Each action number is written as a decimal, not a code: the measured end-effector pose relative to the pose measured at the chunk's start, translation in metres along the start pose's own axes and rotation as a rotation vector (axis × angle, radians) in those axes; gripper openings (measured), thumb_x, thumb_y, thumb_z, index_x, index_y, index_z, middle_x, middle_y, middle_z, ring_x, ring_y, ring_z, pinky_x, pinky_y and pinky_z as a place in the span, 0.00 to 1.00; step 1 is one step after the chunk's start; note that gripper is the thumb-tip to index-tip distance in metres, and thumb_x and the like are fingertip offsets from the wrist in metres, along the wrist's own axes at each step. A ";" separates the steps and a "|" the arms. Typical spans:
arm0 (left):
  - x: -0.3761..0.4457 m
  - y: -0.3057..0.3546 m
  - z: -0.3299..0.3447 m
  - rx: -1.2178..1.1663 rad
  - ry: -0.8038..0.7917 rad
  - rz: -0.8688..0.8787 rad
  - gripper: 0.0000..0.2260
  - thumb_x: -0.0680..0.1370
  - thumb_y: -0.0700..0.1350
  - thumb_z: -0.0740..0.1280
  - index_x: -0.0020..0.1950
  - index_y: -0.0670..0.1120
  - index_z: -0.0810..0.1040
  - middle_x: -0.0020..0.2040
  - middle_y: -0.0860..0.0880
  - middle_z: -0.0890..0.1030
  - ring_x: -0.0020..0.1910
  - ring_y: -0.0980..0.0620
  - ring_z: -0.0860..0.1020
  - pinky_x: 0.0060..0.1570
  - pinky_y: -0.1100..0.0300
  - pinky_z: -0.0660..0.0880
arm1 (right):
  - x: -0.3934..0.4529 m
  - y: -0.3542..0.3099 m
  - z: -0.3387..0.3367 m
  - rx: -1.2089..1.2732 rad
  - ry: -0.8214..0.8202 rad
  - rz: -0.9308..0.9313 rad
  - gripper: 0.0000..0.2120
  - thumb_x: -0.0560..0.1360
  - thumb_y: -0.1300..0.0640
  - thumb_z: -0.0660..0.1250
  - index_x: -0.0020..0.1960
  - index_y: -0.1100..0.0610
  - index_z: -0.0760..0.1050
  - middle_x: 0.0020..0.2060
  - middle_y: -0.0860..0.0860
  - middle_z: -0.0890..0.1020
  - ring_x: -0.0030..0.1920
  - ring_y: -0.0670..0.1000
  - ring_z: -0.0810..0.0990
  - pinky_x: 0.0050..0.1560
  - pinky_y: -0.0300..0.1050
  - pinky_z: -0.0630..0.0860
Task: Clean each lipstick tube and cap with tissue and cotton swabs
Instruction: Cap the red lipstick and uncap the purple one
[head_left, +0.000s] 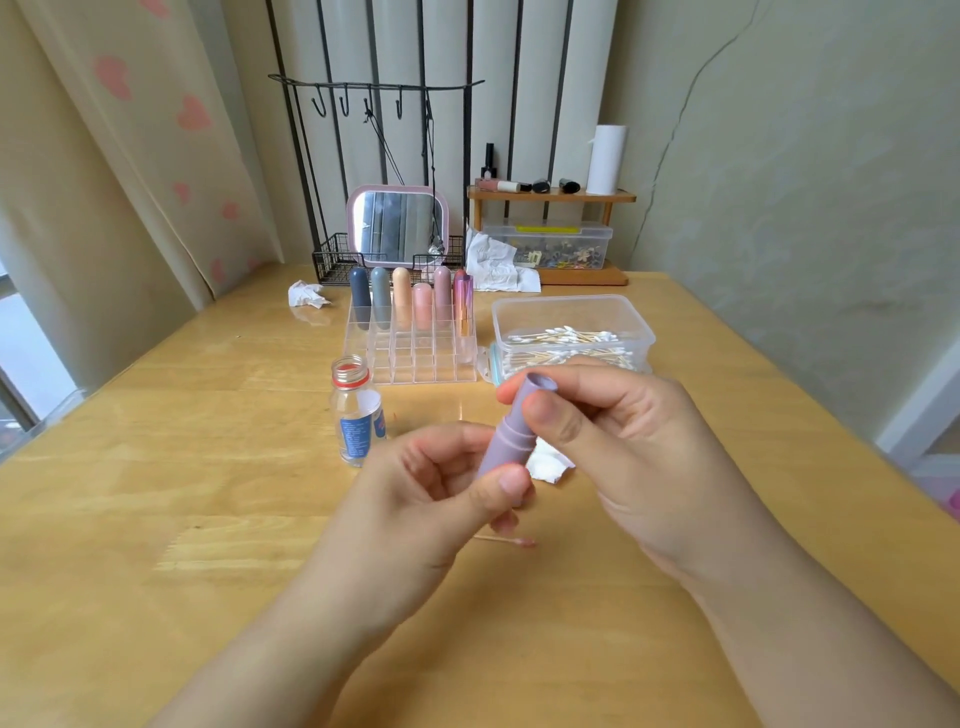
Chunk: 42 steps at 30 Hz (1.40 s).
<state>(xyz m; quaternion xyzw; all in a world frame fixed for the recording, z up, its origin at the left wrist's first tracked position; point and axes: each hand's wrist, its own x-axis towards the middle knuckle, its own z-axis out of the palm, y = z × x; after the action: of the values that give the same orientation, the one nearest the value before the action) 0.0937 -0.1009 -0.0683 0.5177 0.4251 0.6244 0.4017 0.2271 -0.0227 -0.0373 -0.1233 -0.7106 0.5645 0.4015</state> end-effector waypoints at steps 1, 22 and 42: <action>-0.001 0.000 0.005 0.055 0.105 0.023 0.08 0.69 0.44 0.76 0.42 0.42 0.82 0.30 0.49 0.80 0.28 0.58 0.76 0.32 0.70 0.73 | 0.000 0.003 0.001 -0.078 0.063 -0.009 0.07 0.73 0.53 0.67 0.40 0.54 0.81 0.33 0.57 0.81 0.35 0.47 0.78 0.37 0.32 0.75; 0.005 -0.013 0.003 -0.274 0.109 -0.094 0.13 0.72 0.52 0.66 0.39 0.42 0.81 0.29 0.45 0.74 0.27 0.53 0.73 0.34 0.63 0.74 | 0.000 0.004 0.009 0.087 0.094 0.085 0.14 0.72 0.54 0.64 0.42 0.66 0.79 0.31 0.48 0.82 0.36 0.48 0.79 0.37 0.32 0.77; 0.005 -0.011 -0.003 -0.275 0.017 -0.095 0.15 0.64 0.50 0.79 0.42 0.43 0.81 0.33 0.47 0.79 0.32 0.52 0.78 0.40 0.63 0.77 | 0.003 0.013 0.001 0.130 0.093 0.141 0.14 0.68 0.46 0.70 0.43 0.56 0.83 0.37 0.51 0.83 0.39 0.52 0.80 0.45 0.49 0.76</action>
<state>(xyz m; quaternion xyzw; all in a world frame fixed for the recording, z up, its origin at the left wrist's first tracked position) 0.0902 -0.0925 -0.0777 0.4320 0.3629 0.6613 0.4943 0.2206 -0.0170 -0.0480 -0.1729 -0.6426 0.6299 0.4006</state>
